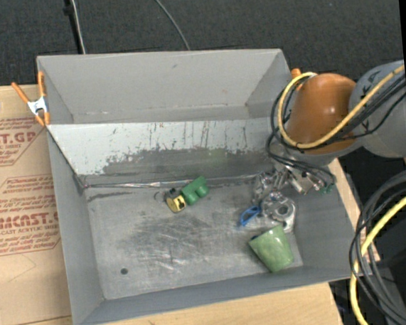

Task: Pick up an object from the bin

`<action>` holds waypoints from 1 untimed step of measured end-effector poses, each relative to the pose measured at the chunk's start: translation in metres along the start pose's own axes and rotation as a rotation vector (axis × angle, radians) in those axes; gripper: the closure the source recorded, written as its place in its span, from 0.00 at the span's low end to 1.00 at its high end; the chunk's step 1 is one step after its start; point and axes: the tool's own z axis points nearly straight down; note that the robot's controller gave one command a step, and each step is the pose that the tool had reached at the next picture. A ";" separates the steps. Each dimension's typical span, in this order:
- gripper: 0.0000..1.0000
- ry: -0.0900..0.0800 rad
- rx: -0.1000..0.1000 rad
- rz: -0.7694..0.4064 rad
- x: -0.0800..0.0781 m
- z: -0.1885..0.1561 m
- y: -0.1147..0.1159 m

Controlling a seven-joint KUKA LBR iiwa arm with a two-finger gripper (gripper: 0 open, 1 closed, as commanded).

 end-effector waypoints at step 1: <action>1.00 -0.005 0.006 -0.025 -0.010 -0.116 0.015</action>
Offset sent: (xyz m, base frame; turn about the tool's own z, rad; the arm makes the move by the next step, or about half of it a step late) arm 0.0009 0.0163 0.1107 -0.0259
